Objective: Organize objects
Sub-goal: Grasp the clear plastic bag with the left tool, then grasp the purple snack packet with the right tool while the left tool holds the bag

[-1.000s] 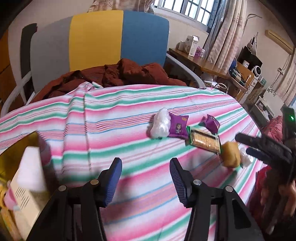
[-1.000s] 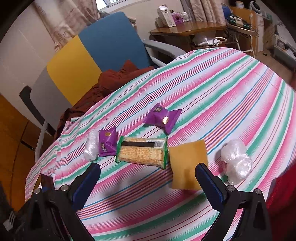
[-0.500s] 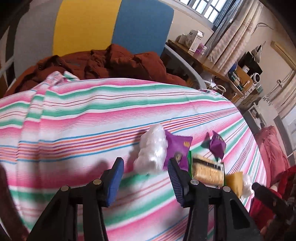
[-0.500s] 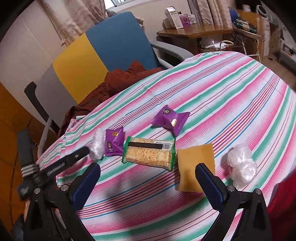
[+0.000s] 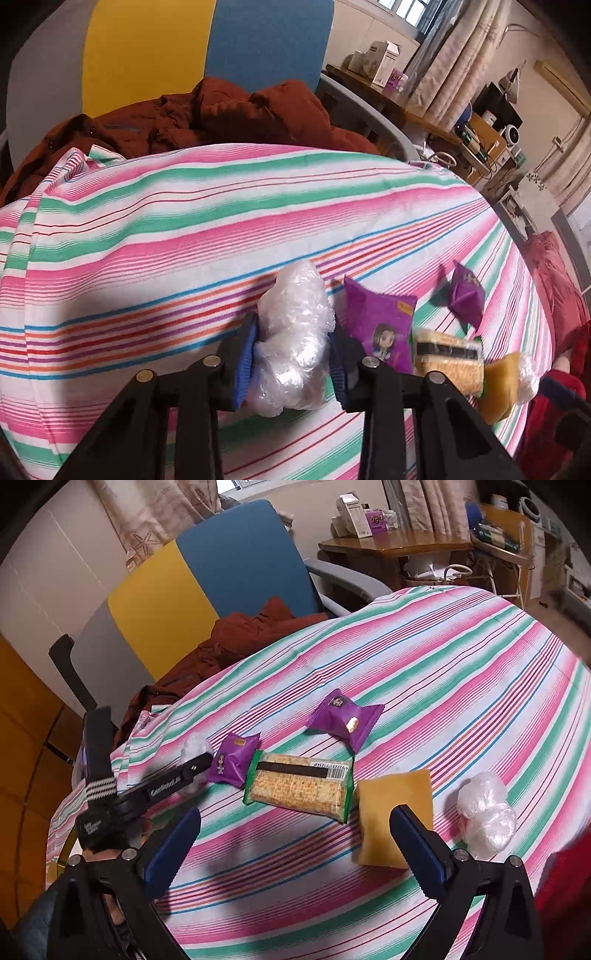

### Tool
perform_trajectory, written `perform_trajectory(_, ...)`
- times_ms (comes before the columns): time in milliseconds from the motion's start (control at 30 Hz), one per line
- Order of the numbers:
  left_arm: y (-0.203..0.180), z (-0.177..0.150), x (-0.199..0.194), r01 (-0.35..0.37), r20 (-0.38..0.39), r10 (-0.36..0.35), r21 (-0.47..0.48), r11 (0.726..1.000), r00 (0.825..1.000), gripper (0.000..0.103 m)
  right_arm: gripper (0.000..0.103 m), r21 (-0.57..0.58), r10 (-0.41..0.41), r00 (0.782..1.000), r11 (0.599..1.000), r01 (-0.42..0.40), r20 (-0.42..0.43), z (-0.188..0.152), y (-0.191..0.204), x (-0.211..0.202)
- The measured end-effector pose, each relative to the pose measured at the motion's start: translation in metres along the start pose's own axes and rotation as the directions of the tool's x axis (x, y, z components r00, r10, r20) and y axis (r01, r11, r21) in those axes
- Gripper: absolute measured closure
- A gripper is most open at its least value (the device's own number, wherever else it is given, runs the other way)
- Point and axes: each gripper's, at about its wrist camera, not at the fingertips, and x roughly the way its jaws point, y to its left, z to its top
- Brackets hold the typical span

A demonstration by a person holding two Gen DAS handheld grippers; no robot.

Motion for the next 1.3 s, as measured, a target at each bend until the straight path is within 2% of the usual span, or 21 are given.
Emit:
perform_trajectory(167, 0.009, -0.016, -0.015, -0.057, 0.015, 0.057, 0.006, 0.998, 0.998, 0.070, 0.000, 0.000, -0.003, 1.000, 1.000, 0.003, 0.000, 0.000, 0.000, 0.000)
perform_trajectory(300, 0.017, -0.040, -0.032, -0.073, 0.044, 0.073, -0.002, 0.997, 0.996, 0.070, 0.000, 0.021, -0.011, 1.000, 1.000, 0.010, 0.010, 0.001, -0.005, -0.002)
perform_trajectory(367, 0.020, -0.052, -0.041, -0.087, 0.038, 0.088, -0.027, 0.996, 0.995, 0.070, 0.000, 0.039, -0.018, 0.999, 0.999, 0.017, 0.032, 0.002, -0.009, -0.006)
perform_trajectory(500, 0.011, -0.080, -0.058, -0.126, 0.025, 0.127, -0.017, 0.992, 0.992, 0.070, 0.000, 0.045, -0.011, 0.999, 0.999, 0.009, 0.034, 0.003, -0.010, -0.007)
perform_trajectory(633, 0.009, -0.122, -0.080, -0.102, 0.084, 0.108, -0.073, 0.992, 0.991, 0.070, 0.000, -0.010, 0.001, 1.000, 1.000, -0.001, 0.027, 0.000, 0.002, -0.005)
perform_trajectory(733, 0.001, -0.148, -0.090, -0.131, 0.137, 0.135, -0.040, 0.991, 0.981, 0.070, 0.000, -0.058, 0.026, 0.999, 0.998, -0.027, -0.020, -0.004, 0.014, 0.003)
perform_trajectory(900, 0.000, -0.149, -0.088, -0.138, 0.143, 0.140, -0.025, 0.990, 0.980, 0.070, 0.001, -0.107, 0.039, 0.995, 0.993, -0.048, -0.087, -0.004, 0.032, 0.016)
perform_trajectory(1000, 0.002, -0.148, -0.088, -0.123, 0.146, 0.127, -0.032, 0.992, 0.981, 0.069, 0.001, -0.114, 0.047, 0.993, 0.992, -0.060, -0.110, 0.010, 0.047, 0.032)
perform_trajectory(1067, 0.003, -0.151, -0.090, -0.110, 0.149, 0.115, -0.041, 0.993, 0.982, 0.069, 0.002, -0.125, 0.030, 0.991, 0.991, -0.046, -0.129, 0.020, 0.057, 0.051)
perform_trajectory(1300, 0.007, -0.151, -0.089, -0.091, 0.151, 0.098, -0.051, 0.995, 0.984, 0.068, 0.015, -0.121, -0.061, 0.977, 0.992, 0.037, -0.206, 0.045, 0.079, 0.124)
